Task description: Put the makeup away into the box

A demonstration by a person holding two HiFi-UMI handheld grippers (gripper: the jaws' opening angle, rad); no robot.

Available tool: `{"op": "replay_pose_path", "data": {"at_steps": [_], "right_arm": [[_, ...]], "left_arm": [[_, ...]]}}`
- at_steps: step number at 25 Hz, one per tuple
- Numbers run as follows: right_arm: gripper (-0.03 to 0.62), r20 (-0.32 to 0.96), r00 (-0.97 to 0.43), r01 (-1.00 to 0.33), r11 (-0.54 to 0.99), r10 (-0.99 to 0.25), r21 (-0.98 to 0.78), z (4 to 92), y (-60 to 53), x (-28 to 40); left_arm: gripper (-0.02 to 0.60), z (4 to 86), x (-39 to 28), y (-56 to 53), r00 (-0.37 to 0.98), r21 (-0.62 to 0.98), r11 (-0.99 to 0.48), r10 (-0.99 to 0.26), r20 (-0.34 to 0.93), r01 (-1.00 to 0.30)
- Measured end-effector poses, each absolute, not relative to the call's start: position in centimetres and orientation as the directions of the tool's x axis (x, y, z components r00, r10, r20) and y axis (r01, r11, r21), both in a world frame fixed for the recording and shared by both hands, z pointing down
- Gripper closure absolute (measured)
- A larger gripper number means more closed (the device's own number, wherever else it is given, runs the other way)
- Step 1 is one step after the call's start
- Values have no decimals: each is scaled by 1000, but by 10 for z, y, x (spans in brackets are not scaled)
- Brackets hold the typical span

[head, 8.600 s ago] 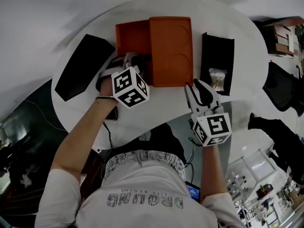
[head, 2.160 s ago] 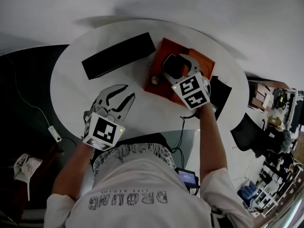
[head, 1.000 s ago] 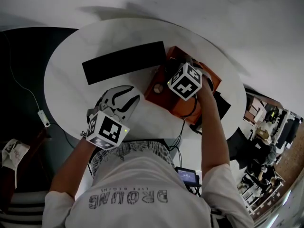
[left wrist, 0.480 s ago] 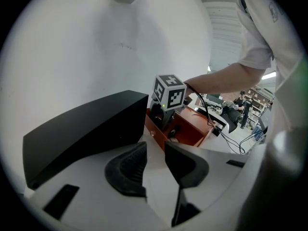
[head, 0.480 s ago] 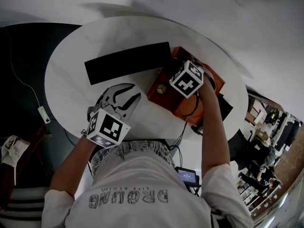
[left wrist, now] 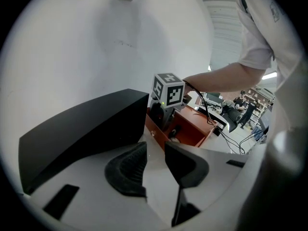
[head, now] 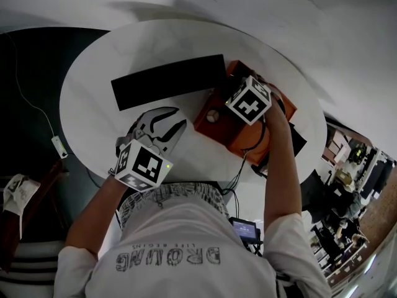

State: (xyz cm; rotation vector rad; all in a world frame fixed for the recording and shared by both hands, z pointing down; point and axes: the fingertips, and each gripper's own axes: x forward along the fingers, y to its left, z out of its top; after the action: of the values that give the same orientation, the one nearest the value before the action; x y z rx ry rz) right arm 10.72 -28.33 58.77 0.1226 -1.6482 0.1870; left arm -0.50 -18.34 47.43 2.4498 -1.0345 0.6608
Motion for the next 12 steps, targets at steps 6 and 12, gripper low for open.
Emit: {"op": "replay_pose_path", "data": {"at_steps": [6,12], "right_arm": [[238,995,-103,-189,981,17,-36,587,-284,106],[227,984,-177,-218,976,-17,-22,576,-287,102]], "left_arm": [[451,472,-5,-183,611,163,-654,-548,571,-739],[451,469,-5,-181,605,143,-659,-554,572,-738]]}}
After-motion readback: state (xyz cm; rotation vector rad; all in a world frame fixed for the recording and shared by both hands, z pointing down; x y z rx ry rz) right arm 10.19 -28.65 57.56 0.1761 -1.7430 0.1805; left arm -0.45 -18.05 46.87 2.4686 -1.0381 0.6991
